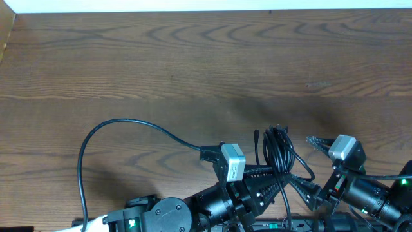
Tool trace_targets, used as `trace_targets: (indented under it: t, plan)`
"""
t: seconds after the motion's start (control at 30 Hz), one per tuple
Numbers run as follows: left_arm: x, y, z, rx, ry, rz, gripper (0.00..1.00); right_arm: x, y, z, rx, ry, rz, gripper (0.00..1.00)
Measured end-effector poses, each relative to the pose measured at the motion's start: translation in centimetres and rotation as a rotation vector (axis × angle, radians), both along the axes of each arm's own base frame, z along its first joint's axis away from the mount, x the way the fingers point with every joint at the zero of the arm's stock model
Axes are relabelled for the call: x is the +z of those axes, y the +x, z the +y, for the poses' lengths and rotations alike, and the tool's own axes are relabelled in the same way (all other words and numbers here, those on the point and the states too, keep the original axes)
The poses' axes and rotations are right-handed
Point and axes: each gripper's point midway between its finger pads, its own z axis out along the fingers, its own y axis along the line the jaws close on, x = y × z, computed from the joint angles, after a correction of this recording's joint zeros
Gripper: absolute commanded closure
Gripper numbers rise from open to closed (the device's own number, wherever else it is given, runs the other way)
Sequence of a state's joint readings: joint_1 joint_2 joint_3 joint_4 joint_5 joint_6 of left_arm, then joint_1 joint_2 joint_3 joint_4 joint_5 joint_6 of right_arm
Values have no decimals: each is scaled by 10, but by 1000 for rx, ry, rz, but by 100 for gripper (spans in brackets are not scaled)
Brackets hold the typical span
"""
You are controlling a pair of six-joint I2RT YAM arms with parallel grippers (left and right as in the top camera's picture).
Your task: Untangle cables
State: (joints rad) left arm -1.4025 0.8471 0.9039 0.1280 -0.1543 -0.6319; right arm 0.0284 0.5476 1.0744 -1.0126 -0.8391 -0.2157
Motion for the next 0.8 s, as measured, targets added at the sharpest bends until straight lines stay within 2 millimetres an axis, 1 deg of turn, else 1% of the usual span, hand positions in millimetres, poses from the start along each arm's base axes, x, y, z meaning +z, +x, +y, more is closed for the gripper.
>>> trace_targets:
  t: [0.13, 0.5, 0.67, 0.8]
  plan:
    - [0, 0, 0, -2, -1, 0, 93, 2, 0, 1, 5, 1, -10, 12]
    - [1, -3, 0, -16, -5, -2, 93, 10, -9, 10, 83, 40, -31, 12]
    - [0, -4, -2, -25, -1, -3, 93, 15, -11, 12, 108, 53, -49, 15]
    - [-2, -4, -5, -27, 7, -1, 93, 18, -10, 13, 115, 55, -69, 19]
